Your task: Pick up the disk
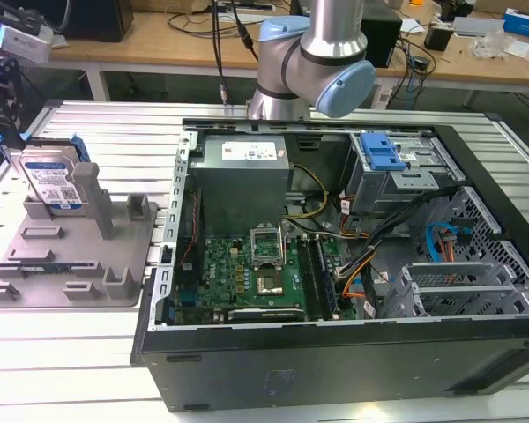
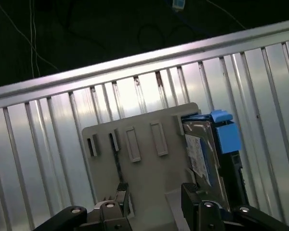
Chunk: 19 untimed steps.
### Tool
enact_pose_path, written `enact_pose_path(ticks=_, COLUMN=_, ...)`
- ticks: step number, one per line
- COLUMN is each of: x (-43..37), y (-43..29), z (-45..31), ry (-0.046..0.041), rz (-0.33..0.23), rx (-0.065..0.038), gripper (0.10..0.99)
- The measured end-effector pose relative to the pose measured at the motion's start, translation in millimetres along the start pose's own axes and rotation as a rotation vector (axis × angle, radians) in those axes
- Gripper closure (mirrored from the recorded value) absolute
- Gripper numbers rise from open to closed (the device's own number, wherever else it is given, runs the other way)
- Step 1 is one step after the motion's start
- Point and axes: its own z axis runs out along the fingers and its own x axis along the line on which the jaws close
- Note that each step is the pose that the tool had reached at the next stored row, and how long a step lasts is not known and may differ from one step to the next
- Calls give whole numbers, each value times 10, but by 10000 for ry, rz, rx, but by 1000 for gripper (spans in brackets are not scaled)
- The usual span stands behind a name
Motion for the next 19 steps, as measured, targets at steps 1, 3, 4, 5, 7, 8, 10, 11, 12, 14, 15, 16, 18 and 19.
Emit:
enact_pose_path(ticks=1, x=0, y=0, z=1, ry=12, rz=-348, rx=1, gripper=529)
enact_pose_path(ticks=3, x=0, y=0, z=3, ry=42, rz=-1161, rx=2, gripper=529)
enact_pose_path(ticks=4, x=0, y=0, z=4, ry=52, rz=-1443, rx=3, gripper=529)
enact_pose_path(ticks=5, x=0, y=0, z=4, ry=58, rz=-1622, rx=3, gripper=529)
enact_pose_path(ticks=7, x=-1, y=-2, z=4, ry=61, rz=-1694, rx=3, gripper=529)
enact_pose_path(ticks=8, x=-1, y=-2, z=4, ry=62, rz=-1694, rx=4, gripper=529)
enact_pose_path(ticks=10, x=-2, y=-5, z=4, ry=61, rz=-1695, rx=4, gripper=529)
enact_pose_path(ticks=11, x=-16, y=-1, z=4, ry=61, rz=-1695, rx=4, gripper=529)
enact_pose_path(ticks=12, x=-27, y=1, z=4, ry=61, rz=-1696, rx=4, gripper=529)
enact_pose_path(ticks=14, x=-84, y=12, z=4, ry=69, rz=-1696, rx=4, gripper=529)
enact_pose_path(ticks=15, x=-133, y=25, z=5, ry=76, rz=-1696, rx=5, gripper=529)
enact_pose_path(ticks=16, x=-165, y=36, z=6, ry=78, rz=-1694, rx=6, gripper=529)
enact_pose_path(ticks=18, x=-302, y=90, z=9, ry=91, rz=-1695, rx=11, gripper=529)
enact_pose_path(ticks=19, x=-356, y=119, z=11, ry=98, rz=-1694, rx=13, gripper=529)
